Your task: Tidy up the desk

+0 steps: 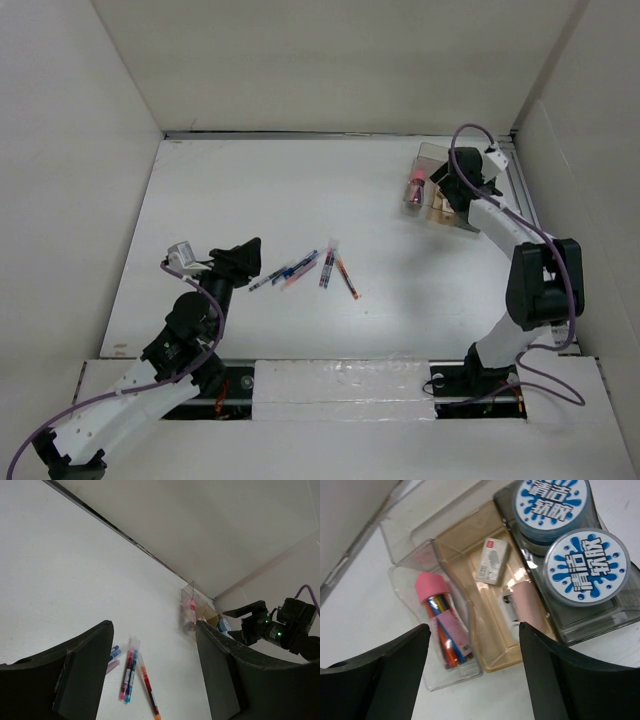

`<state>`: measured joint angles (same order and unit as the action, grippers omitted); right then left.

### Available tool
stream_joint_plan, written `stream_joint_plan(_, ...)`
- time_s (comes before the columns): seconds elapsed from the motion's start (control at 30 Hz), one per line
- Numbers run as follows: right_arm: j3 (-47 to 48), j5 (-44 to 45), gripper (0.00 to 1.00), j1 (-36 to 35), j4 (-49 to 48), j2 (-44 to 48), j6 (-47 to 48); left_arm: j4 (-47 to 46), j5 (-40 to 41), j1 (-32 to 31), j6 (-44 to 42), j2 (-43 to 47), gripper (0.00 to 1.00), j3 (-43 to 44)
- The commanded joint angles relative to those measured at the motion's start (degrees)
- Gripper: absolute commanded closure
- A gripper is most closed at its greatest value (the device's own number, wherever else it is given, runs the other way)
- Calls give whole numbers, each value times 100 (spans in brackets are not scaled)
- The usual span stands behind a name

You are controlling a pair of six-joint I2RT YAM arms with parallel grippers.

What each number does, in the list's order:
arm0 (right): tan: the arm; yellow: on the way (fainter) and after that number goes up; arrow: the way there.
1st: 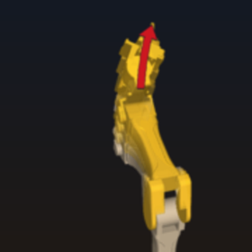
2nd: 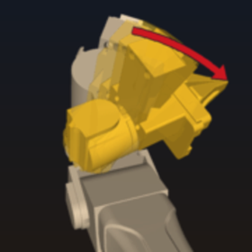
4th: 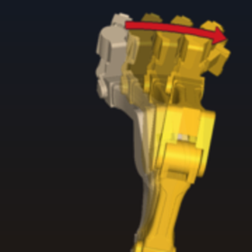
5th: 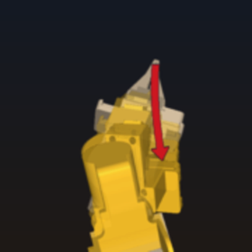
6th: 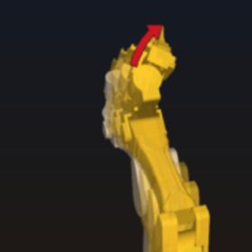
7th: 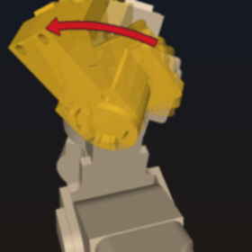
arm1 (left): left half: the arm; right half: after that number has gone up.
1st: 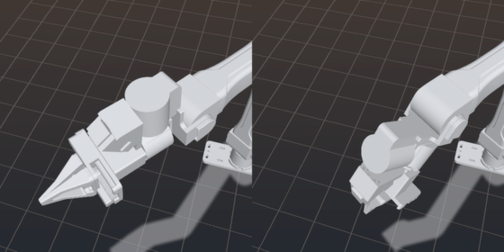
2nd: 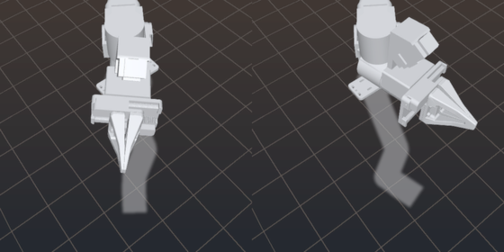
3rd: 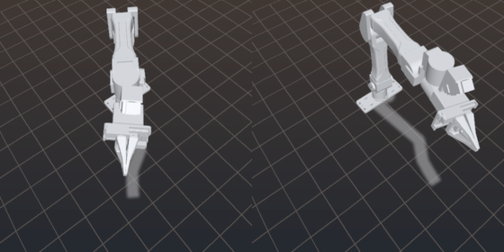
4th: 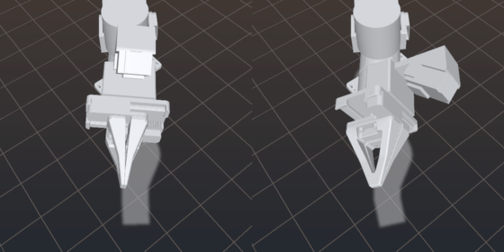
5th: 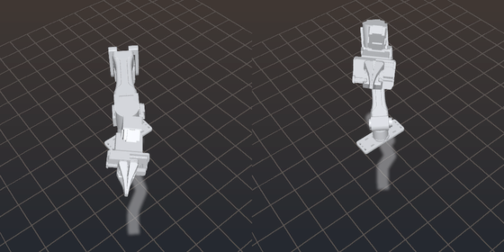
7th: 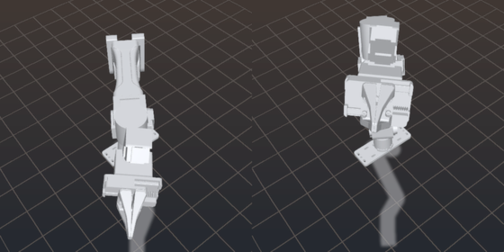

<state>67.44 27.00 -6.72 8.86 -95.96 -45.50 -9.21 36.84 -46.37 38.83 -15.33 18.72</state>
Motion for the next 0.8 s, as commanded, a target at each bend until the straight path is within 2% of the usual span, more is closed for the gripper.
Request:
stream_joint_plan(0.0, 16, -99, 23, -364, -288, 595, 23, -274, -45, 14, -95, -66, 38, 176)
stream_joint_plan(0.03, -90, -73, 29, -548, -350, 788, 58, -265, -45, 14, -95, -66, 38, 193)
stream_joint_plan(0.07, -352, -46, 49, -985, -463, 877, 76, -257, -54, 14, -86, -58, 38, 193)
stream_joint_plan(0.13, -687, -142, 69, -1452, -587, 1061, 50, -239, -54, 14, -95, -31, 38, 193)
stream_joint_plan(0.17, -880, -195, 85, -1916, -727, 1227, -3, -248, -54, 14, -86, -5, 38, 185)
stream_joint_plan(0.27, -1610, -336, 97, -2813, -1007, 1457, -117, -274, -98, 14, -104, 13, 38, 167)
stream_joint_plan(0.3, -1863, -310, 97, -3026, -1009, 1510, -135, -291, -124, 14, -104, 13, 38, 158)
stream_joint_plan(0.33, -2023, -249, 94, -3420, -940, 1536, -126, -318, -142, 14, -104, -22, 38, 167)
stream_joint_plan(0.37, -2024, -248, 89, -3424, -904, 1537, -126, -318, -142, 14, -104, -22, 38, 167)
stream_joint_plan(0.43, -2164, -143, 72, -3949, -695, 1537, -74, -318, -168, 14, -112, -66, 38, 185)
stream_joint_plan(0.47, -2200, -99, 54, -4090, -536, 1511, -91, -318, -168, 14, -112, -84, 38, 185)
stream_joint_plan(0.5, -2217, -21, 49, -4231, -465, 1389, -135, -318, -186, 14, -104, -75, 38, 185)
stream_joint_plan(0.63, -2157, 261, 46, -4776, -324, 906, -205, -335, -186, 14, -95, -84, 38, 167)
stream_joint_plan(0.77, -1841, 340, 46, -4970, -262, 360, -48, -379, -168, 14, -112, -128, 38, 149)
